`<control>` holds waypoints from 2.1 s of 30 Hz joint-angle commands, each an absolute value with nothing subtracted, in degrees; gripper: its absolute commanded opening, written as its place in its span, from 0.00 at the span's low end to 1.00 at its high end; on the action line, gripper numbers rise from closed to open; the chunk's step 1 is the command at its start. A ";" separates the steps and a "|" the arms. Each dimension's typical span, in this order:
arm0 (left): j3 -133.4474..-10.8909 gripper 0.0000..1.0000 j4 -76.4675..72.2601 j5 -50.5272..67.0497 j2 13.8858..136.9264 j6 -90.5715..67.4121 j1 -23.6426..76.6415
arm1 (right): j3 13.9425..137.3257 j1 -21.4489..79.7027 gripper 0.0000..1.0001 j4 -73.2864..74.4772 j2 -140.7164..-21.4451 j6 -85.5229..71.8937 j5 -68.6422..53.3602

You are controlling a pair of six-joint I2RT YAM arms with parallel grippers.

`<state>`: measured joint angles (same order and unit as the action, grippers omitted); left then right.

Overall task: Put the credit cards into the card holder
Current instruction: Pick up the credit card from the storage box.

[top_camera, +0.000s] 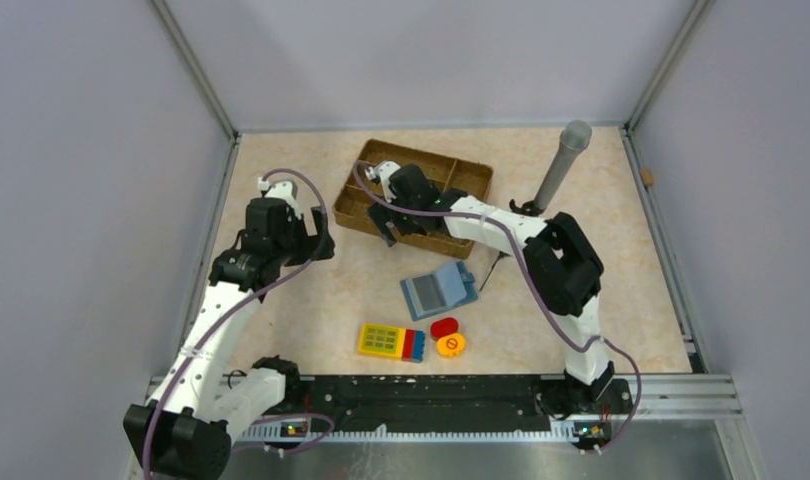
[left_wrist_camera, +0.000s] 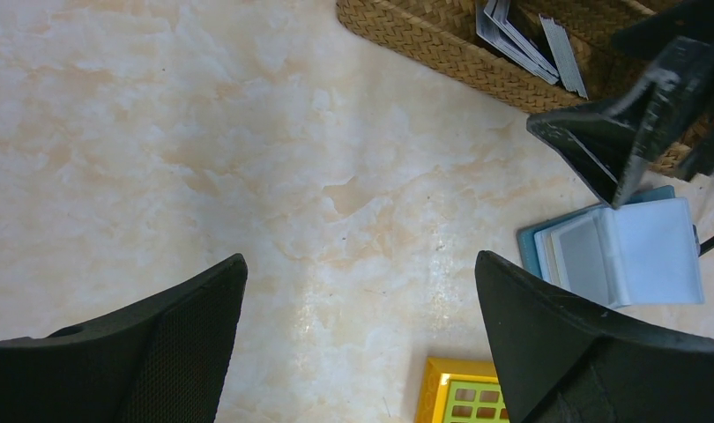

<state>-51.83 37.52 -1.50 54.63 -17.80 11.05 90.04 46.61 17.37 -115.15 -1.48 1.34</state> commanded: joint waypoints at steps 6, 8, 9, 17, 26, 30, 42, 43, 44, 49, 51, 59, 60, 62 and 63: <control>-51.19 0.99 35.27 -0.31 54.76 -16.89 9.78 | 100.38 45.18 0.93 21.01 -125.18 3.62 1.34; -51.16 0.99 35.20 -0.31 54.90 -16.91 9.65 | 101.47 45.19 0.93 21.73 -126.14 3.98 0.90; -51.15 0.99 35.16 1.04 54.86 -16.96 9.62 | 101.54 45.22 0.93 21.73 -126.14 4.27 0.33; -50.98 0.99 34.94 2.52 55.08 -17.05 9.41 | 98.71 45.20 0.86 19.19 -122.36 5.31 -6.93; -50.85 0.99 34.72 3.38 55.17 -17.14 9.40 | 97.36 45.82 0.79 18.63 -119.70 5.36 -6.60; -50.76 0.99 34.72 3.67 55.17 -17.14 9.40 | 96.68 46.11 0.76 17.48 -118.13 5.11 -6.70; -50.57 0.99 34.72 3.79 55.11 -17.14 9.40 | 98.08 46.08 0.57 19.26 -119.45 5.39 -6.48; -50.54 0.99 34.65 3.78 55.11 -17.14 9.40 | 97.93 46.11 0.58 19.13 -119.44 5.38 -5.50; -50.59 0.99 34.63 3.83 55.11 -17.14 9.40 | 97.96 46.06 0.62 19.15 -119.63 5.41 -4.62; -50.46 0.99 34.63 3.91 55.06 -17.14 9.40 | 99.49 46.12 0.79 20.65 -122.08 6.22 -3.25; -50.46 0.99 34.63 3.88 55.02 -17.12 9.40 | 99.90 46.07 0.80 20.85 -123.14 6.24 -2.89; -50.45 0.99 34.54 4.13 55.11 -17.05 9.40 | 100.62 46.45 0.80 20.57 -125.15 7.13 -6.06; -50.49 0.99 34.54 4.05 55.12 -17.05 9.40 | 100.63 46.60 0.79 20.51 -125.03 7.26 -6.29; -50.38 0.99 34.55 4.04 55.08 -17.05 9.40 | 100.68 46.96 0.77 20.47 -124.69 7.69 -6.72; -50.42 0.99 34.54 4.04 55.06 -17.05 9.40 | 100.72 47.18 0.76 20.48 -124.53 7.85 -6.68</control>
